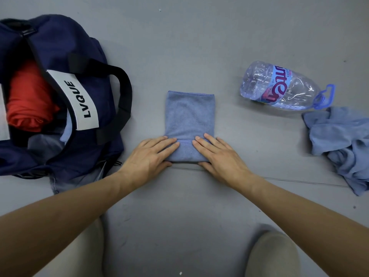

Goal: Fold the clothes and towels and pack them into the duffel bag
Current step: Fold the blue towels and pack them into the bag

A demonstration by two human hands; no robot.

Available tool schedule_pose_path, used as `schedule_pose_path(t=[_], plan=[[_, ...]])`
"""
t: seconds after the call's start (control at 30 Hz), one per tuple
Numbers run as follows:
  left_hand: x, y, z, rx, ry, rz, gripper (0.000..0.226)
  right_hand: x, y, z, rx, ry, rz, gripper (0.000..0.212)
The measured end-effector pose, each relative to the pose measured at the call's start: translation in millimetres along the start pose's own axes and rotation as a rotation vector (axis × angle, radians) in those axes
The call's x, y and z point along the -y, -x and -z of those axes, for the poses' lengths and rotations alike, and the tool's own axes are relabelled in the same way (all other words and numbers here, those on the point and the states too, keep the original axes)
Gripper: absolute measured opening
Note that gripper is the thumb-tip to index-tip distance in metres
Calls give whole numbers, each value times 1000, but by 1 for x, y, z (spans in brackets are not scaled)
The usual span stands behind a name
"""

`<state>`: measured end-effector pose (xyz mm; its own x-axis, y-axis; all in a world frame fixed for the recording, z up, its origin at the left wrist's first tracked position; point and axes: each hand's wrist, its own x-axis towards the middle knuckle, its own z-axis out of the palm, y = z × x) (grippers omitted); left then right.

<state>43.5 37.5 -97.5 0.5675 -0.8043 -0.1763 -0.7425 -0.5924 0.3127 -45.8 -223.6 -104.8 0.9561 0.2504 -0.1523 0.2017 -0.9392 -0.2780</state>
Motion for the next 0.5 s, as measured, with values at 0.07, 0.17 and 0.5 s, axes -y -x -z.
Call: schedule_pose_path(t=[0.07,0.17,0.5], plan=[[-2,-3,4,-41,32,25,49,2,-1,3,-2,-81,-34,59],[-9,-7,13,-119,146,78,42,6,-4,16,23,-246,-124,49],[-25,-9,22,57,395,396,19,27,2,43,128,-346,-414,39]])
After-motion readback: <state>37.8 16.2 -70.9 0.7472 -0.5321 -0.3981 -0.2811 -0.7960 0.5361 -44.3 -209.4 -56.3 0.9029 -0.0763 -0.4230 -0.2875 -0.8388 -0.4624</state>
